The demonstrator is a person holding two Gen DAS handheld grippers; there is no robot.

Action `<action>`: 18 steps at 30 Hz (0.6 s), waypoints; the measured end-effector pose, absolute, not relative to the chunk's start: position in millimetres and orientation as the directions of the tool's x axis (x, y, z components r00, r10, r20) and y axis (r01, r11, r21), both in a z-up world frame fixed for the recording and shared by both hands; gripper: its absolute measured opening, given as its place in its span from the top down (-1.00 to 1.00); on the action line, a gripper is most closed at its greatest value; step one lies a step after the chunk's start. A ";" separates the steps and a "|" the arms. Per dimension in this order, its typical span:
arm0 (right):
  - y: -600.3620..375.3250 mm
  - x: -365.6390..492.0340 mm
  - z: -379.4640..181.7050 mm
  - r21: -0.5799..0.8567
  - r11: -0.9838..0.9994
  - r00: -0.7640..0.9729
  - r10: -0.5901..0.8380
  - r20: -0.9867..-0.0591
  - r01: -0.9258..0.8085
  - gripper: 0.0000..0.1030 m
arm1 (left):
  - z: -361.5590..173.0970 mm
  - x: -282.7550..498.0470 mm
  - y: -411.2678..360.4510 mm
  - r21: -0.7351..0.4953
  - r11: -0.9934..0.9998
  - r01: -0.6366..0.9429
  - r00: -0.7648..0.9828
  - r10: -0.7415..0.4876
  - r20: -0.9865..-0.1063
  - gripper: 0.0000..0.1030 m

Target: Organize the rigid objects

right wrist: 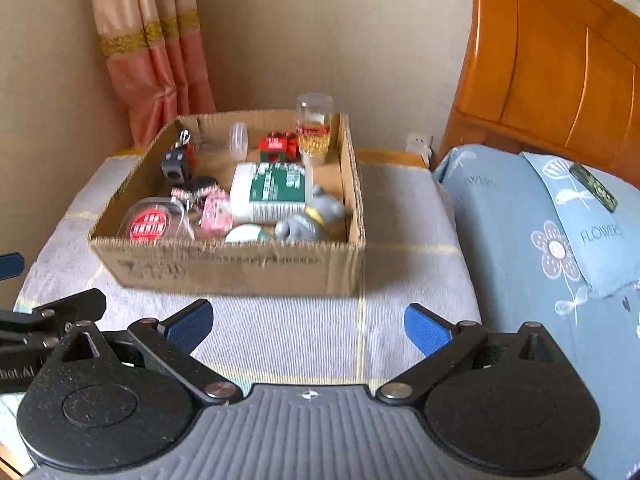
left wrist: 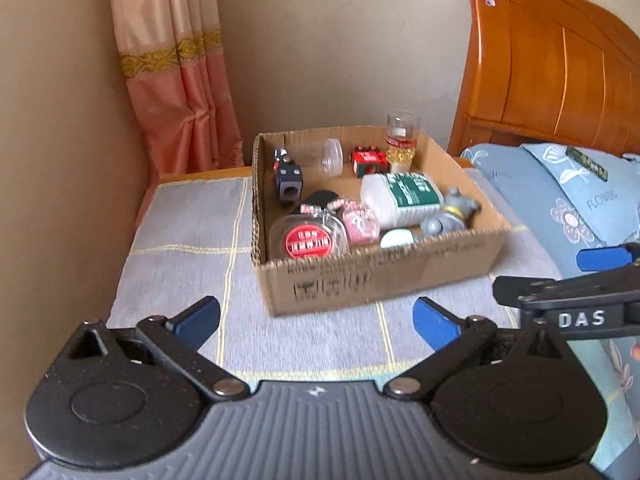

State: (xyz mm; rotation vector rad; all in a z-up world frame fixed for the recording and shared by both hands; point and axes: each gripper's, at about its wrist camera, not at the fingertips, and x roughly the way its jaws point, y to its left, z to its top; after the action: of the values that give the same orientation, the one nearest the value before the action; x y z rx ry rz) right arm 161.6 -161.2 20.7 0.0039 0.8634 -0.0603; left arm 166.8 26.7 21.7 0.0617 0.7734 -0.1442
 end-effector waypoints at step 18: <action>-152.1 133.4 48.2 -0.062 0.996 0.704 -0.087 -0.705 0.060 -1.00 | 41.5 148.9 26.7 0.046 0.998 0.049 0.729 -0.004 -0.684 -0.98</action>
State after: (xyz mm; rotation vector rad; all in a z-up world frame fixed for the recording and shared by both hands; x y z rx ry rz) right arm 133.4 -152.1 48.2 -0.0354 0.7858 -0.0820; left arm 148.9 26.7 41.5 0.0619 0.7533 -0.0293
